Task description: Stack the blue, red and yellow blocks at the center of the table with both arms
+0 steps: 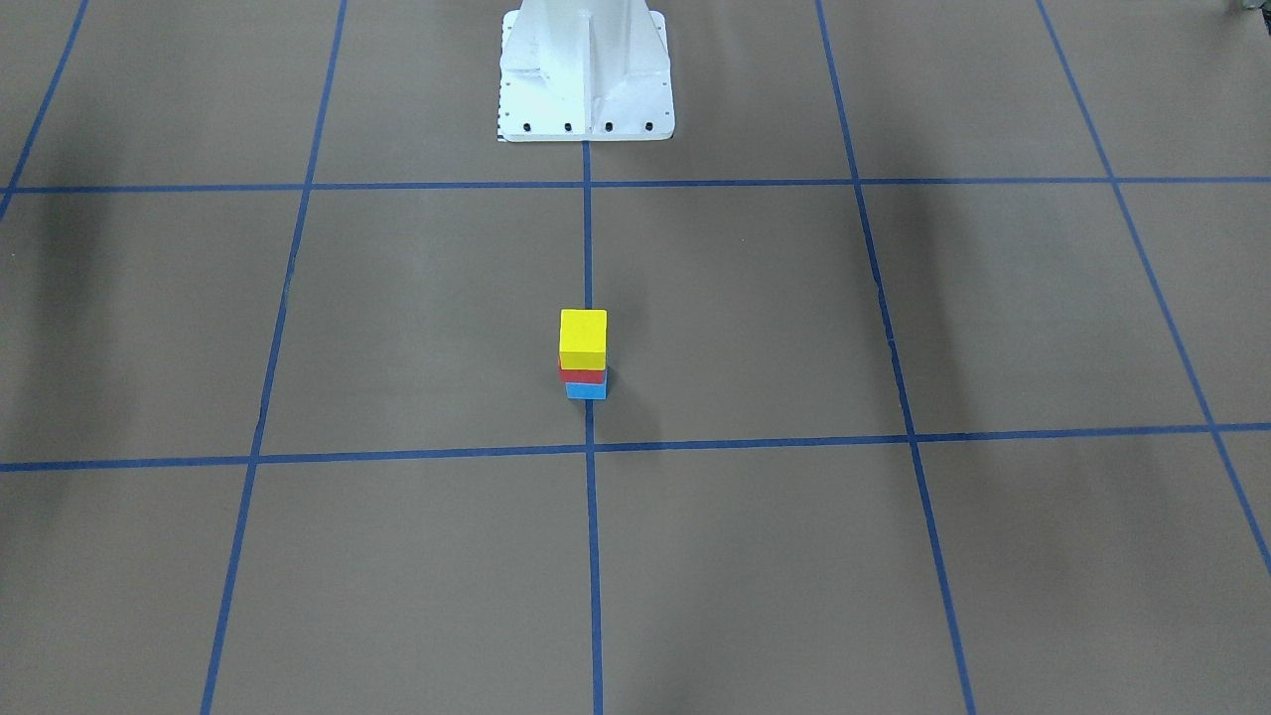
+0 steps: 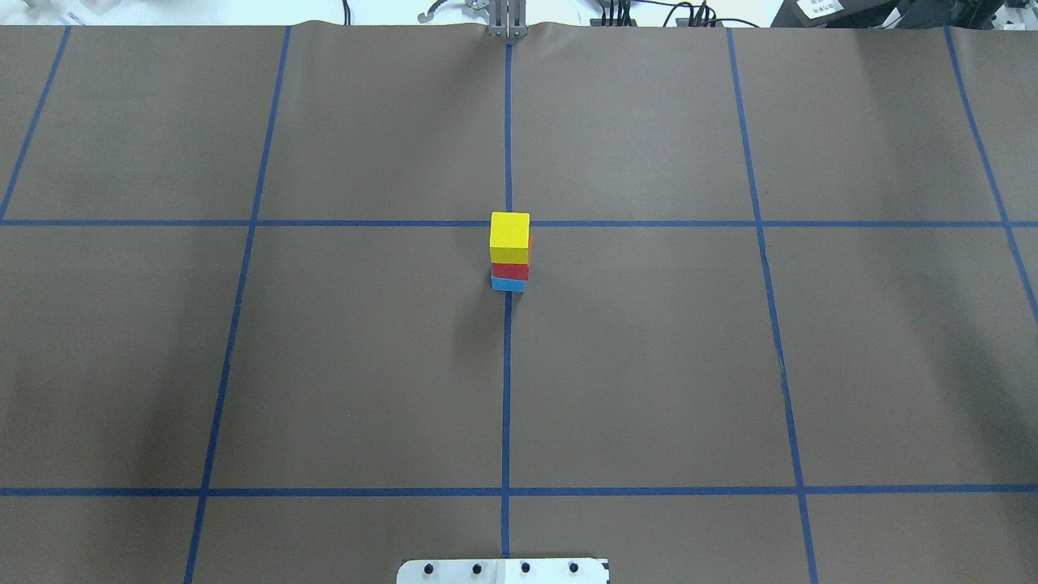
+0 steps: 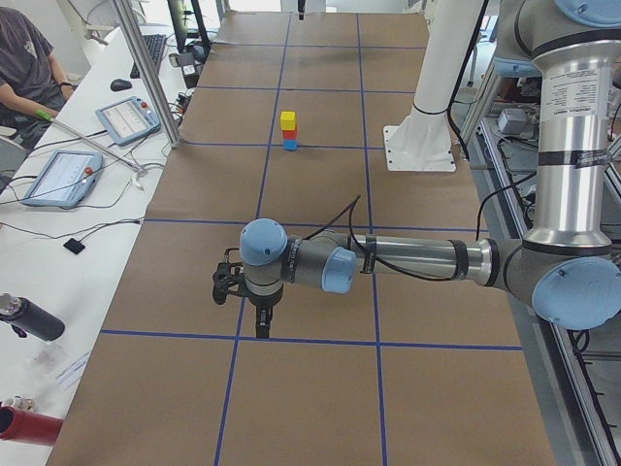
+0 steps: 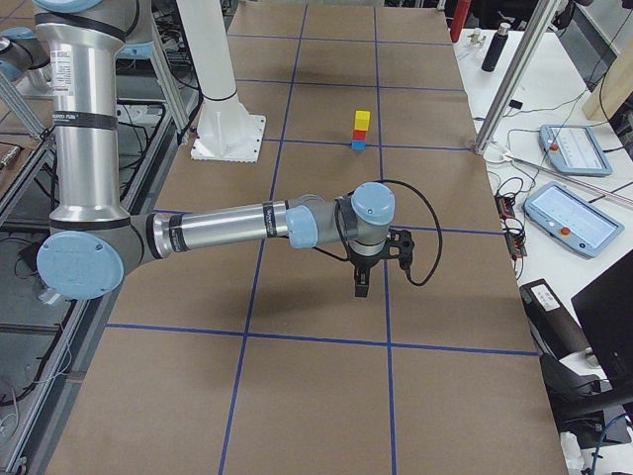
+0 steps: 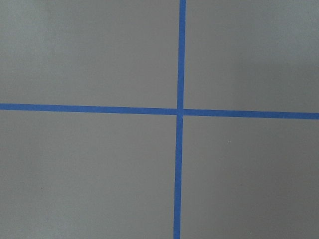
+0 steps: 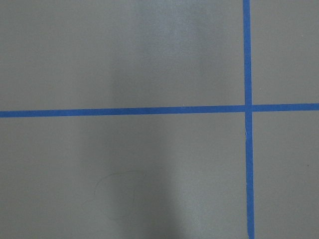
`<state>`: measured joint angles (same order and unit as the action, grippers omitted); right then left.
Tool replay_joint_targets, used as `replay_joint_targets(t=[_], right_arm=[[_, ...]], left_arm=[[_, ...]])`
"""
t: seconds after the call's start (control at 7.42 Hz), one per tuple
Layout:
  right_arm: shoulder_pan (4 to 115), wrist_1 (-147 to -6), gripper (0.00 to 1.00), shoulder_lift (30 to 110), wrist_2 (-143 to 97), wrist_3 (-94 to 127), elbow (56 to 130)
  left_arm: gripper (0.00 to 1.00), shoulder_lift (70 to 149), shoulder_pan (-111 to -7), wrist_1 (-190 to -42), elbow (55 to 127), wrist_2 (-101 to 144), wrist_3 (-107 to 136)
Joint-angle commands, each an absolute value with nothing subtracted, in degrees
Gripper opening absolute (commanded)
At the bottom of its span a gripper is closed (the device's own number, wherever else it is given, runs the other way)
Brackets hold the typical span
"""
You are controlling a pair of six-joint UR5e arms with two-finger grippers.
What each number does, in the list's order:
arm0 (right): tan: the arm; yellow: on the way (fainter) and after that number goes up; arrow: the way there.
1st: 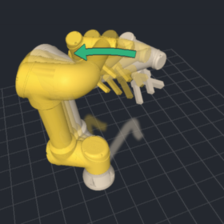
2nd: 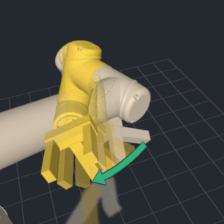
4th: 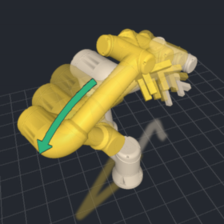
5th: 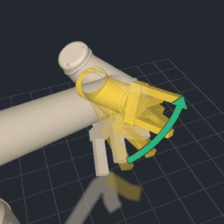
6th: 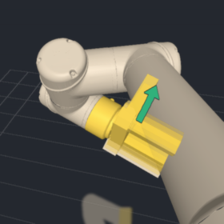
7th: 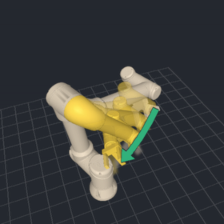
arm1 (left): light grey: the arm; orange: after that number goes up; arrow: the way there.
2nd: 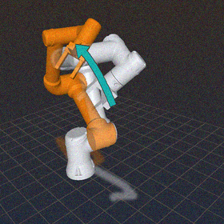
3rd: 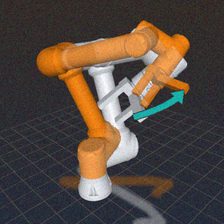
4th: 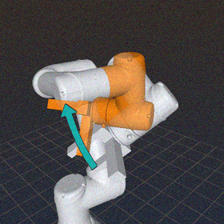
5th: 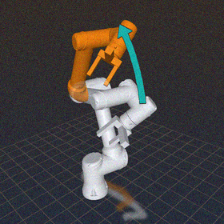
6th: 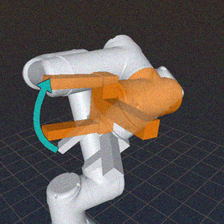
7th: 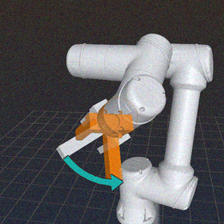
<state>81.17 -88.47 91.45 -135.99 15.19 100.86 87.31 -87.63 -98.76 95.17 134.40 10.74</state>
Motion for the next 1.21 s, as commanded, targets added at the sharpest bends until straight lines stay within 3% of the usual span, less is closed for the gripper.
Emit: replay_joint_targets(t=[0.0,0.27,1.08], right_arm=[[81.39,-94.09,0.99,91.24,-134.05,9.01,100.98],[83.93,-101.30,0.99,88.97,-130.87,0.89,101.42],[84.11,-101.69,0.99,89.38,-130.61,-2.02,101.43]], left_arm=[[1.00,87.98,-85.45,-98.53,95.10,132.55,10.38],[1.00,87.72,-84.81,-98.61,95.10,130.69,10.02],[1.00,86.74,-84.81,-98.43,94.75,131.22,3.78]])
